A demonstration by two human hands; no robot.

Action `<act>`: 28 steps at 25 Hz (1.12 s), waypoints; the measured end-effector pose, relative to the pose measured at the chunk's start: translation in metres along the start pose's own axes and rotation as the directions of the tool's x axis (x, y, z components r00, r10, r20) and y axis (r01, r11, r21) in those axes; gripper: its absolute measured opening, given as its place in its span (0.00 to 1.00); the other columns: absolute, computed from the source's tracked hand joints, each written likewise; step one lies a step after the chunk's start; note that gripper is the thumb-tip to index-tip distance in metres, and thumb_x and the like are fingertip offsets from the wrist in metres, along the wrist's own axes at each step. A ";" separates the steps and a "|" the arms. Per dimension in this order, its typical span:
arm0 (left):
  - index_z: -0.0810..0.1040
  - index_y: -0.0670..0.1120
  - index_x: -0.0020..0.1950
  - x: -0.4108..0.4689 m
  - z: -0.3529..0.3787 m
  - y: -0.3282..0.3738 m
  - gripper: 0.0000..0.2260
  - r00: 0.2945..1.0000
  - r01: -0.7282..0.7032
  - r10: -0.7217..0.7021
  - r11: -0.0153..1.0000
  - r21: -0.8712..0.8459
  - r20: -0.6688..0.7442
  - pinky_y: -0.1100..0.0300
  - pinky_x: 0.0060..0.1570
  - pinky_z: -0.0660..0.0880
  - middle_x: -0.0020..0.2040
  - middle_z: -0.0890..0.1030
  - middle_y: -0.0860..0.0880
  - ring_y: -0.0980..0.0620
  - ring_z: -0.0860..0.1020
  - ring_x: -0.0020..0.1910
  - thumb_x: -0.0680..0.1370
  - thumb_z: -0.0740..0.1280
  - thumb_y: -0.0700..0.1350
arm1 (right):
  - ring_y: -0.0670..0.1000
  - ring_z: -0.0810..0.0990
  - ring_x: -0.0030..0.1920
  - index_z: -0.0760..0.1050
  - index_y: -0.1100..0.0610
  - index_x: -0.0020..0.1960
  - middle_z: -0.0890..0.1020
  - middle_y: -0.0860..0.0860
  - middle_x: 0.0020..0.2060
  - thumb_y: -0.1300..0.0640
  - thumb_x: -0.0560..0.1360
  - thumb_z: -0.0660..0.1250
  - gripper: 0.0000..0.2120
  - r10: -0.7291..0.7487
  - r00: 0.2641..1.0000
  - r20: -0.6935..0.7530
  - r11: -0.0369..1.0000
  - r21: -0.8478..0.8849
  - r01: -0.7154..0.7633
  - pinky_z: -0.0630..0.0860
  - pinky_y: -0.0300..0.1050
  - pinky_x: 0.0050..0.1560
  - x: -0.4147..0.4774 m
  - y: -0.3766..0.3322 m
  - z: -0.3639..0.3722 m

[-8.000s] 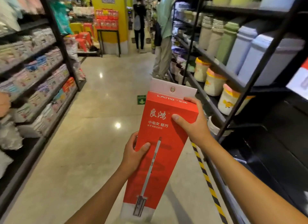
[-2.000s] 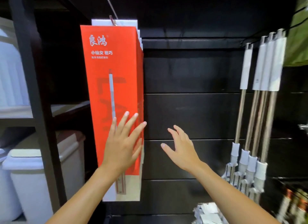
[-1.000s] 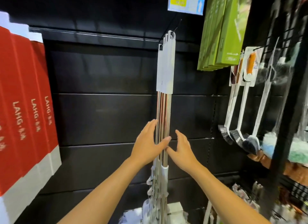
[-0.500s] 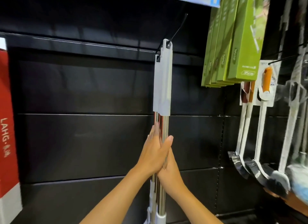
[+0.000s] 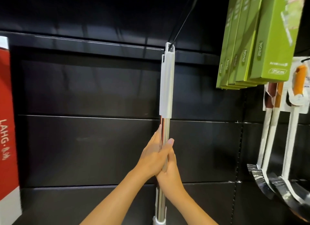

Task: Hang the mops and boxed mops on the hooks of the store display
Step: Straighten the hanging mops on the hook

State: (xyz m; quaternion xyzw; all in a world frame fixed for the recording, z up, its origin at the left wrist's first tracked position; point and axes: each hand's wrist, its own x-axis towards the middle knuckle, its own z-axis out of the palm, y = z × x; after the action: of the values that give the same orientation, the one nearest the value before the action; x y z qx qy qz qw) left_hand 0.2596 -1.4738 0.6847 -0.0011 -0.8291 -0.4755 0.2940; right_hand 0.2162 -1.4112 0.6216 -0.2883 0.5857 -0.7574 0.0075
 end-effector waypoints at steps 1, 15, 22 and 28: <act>0.52 0.64 0.83 0.001 0.000 -0.001 0.33 1.000 0.006 -0.006 1.000 -0.027 0.001 0.43 0.70 0.76 0.75 0.72 0.55 0.51 0.75 0.71 0.80 0.59 0.69 | 0.44 0.77 0.68 0.69 0.29 0.68 0.78 0.39 0.66 0.21 0.67 0.64 0.32 -0.031 1.000 0.001 0.998 -0.053 0.031 0.74 0.49 0.70 0.001 -0.001 0.001; 0.63 0.60 0.81 -0.024 0.035 -0.030 0.62 0.961 0.248 -0.274 0.805 -0.539 0.033 0.46 0.79 0.64 0.78 0.71 0.56 0.53 0.70 0.77 0.52 0.62 0.87 | 0.43 0.82 0.61 0.80 0.42 0.57 0.86 0.44 0.57 0.36 0.83 0.52 0.20 0.302 0.951 0.059 0.934 0.179 -0.308 0.74 0.45 0.70 -0.014 -0.004 -0.013; 0.78 0.60 0.64 -0.053 0.044 -0.038 0.19 0.920 0.339 -0.383 0.664 -0.666 0.086 0.73 0.50 0.76 0.60 0.82 0.60 0.67 0.82 0.52 0.83 0.52 0.64 | 0.39 0.84 0.56 0.80 0.45 0.59 0.87 0.40 0.52 0.41 0.85 0.49 0.21 0.298 0.951 0.087 0.912 0.270 -0.310 0.80 0.33 0.54 -0.028 0.023 -0.021; 0.69 0.41 0.78 -0.095 0.075 -0.098 0.28 0.793 0.480 -0.573 0.377 -0.792 0.207 0.53 0.75 0.67 0.76 0.72 0.46 0.49 0.69 0.77 0.86 0.53 0.60 | 0.55 0.82 0.63 0.79 0.61 0.66 0.85 0.57 0.59 0.44 0.85 0.56 0.25 0.506 0.863 -0.008 0.803 0.371 -0.467 0.81 0.44 0.60 -0.058 0.093 -0.023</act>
State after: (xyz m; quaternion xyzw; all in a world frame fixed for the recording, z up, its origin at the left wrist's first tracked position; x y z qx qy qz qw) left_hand 0.2740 -1.4426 0.5329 0.1518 -0.4540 -0.8677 0.1341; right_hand 0.2238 -1.3998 0.5107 -0.0815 0.4923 -0.8375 0.2226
